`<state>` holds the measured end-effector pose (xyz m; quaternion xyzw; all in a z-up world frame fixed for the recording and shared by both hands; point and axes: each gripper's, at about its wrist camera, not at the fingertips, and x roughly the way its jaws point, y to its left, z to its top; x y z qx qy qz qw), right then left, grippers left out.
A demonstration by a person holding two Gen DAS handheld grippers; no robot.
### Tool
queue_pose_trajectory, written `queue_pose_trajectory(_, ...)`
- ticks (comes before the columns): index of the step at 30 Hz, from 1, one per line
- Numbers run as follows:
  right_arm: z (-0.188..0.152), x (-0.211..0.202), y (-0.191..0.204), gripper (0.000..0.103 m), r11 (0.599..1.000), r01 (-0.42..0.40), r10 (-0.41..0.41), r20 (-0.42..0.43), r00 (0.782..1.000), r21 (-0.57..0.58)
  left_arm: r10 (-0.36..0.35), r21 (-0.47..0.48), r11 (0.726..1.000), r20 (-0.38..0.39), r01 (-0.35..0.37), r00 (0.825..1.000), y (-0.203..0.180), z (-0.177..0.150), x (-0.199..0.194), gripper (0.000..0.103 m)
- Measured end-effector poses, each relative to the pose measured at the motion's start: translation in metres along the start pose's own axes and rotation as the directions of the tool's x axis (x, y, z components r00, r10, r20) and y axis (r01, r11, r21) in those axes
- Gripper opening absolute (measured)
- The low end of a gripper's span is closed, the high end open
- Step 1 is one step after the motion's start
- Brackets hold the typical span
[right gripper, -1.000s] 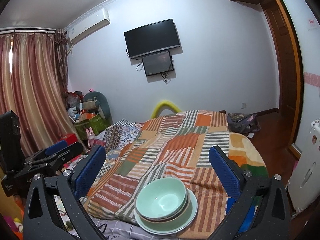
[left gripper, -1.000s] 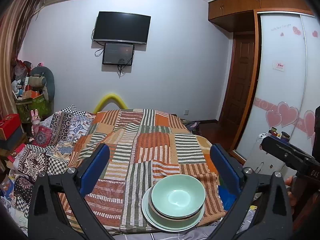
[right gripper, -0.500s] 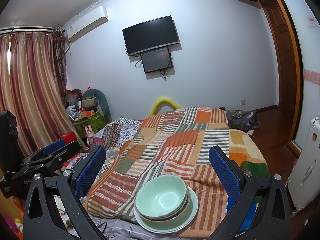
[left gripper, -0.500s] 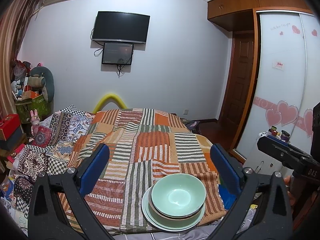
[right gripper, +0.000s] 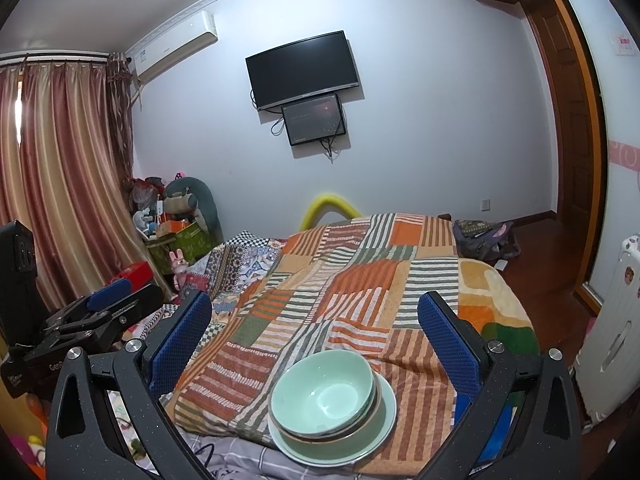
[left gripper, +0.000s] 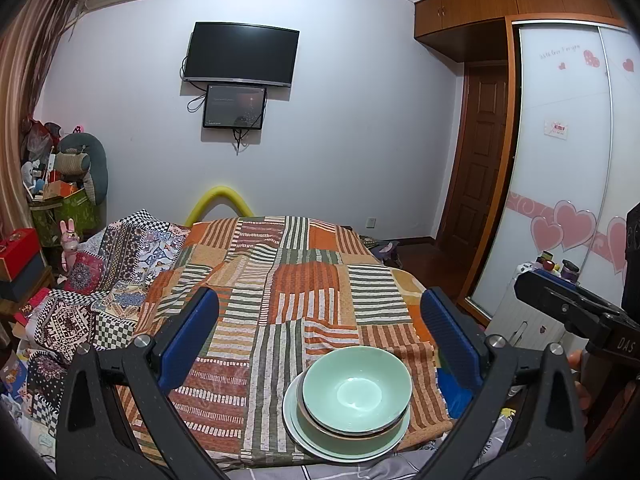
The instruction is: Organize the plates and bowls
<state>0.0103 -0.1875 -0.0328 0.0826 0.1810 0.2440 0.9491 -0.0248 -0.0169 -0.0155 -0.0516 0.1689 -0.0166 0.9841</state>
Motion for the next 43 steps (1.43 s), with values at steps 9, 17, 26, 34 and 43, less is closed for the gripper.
queue_pose_trajectory(9,-0.0003,0.0008,0.0003,0.103,1.000,-0.004,0.004,0.000,1.000,-0.002,0.000,0.003,1.000,-0.001,0.000,1.000,-0.0016,-0.0001,0.0011,0.102)
queue_pose_trajectory(17,0.0020,-0.0002,0.0018,0.103,1.000,0.004,-0.004,0.004,1.000,-0.009,-0.008,0.002,1.000,0.000,0.008,1.000,-0.0019,-0.0006,0.0017,0.103)
queue_pose_trajectory(26,0.0018,-0.0008,0.0009,0.103,1.000,0.013,-0.013,0.010,1.000,-0.004,-0.015,-0.001,1.000,0.006,0.015,1.000,-0.0023,-0.0018,0.0022,0.103)
queue_pose_trajectory(34,0.0025,0.0002,-0.0022,0.103,1.000,0.019,-0.019,0.010,1.000,0.002,-0.022,-0.013,1.000,-0.005,0.022,1.000,0.0001,-0.0008,0.0052,0.103)
queue_pose_trajectory(43,0.0012,0.0030,-0.0021,0.103,1.000,0.009,-0.009,0.000,1.000,-0.003,-0.039,-0.022,0.999,-0.017,0.038,0.999,0.0014,-0.0008,0.0095,0.103)
